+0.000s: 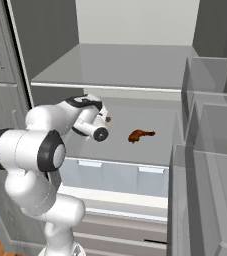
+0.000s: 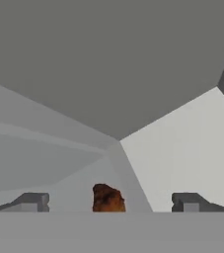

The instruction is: Place the chicken drumstick on the counter behind the older chicken drumstick on the same shelf of the fridge to maintain FIFO order. Close the fridge door when finished.

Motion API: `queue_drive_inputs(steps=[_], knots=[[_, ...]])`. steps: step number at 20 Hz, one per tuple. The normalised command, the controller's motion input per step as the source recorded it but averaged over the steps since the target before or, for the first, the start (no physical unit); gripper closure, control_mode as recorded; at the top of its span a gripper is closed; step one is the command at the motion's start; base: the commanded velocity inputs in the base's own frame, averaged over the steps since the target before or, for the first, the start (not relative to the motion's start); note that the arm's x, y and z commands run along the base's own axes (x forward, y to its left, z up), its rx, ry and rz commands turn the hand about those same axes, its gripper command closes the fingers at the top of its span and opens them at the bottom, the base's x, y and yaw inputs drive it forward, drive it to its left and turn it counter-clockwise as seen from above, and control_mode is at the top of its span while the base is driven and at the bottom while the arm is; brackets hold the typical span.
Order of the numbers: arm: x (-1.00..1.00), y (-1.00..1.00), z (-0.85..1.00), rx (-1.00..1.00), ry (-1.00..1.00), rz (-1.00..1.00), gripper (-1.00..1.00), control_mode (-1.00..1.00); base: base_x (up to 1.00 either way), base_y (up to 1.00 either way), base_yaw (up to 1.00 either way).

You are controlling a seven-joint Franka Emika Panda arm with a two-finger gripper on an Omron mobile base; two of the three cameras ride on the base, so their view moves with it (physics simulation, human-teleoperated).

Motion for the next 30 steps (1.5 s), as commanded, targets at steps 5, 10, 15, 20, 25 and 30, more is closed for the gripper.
queue_drive_inputs(steps=[5, 10, 15, 20, 25, 30], knots=[[-1.00, 0.00, 0.43, 0.00, -0.06, -0.05, -1.00, -1.00, 0.00, 0.00, 0.00], [-0.99, 0.00, 0.97, 0.00, 0.00, -0.03, -1.00, -1.00, 0.00, 0.00, 0.00], [-0.99, -0.01, 1.00, 0.00, 0.00, 0.00, -1.00, -1.00, 0.00, 0.00, 0.00], [-1.00, -0.19, 1.00, -0.01, 0.03, 0.00, -1.00, -1.00, 0.00, 0.00, 0.00], [-0.99, -0.21, 0.77, -0.11, 0.10, 0.00, -1.00, -1.00, 0.00, 0.00, 0.00], [-1.00, -0.12, 0.40, -0.21, 0.13, 0.00, -1.00, -1.00, 0.00, 0.00, 0.00]])
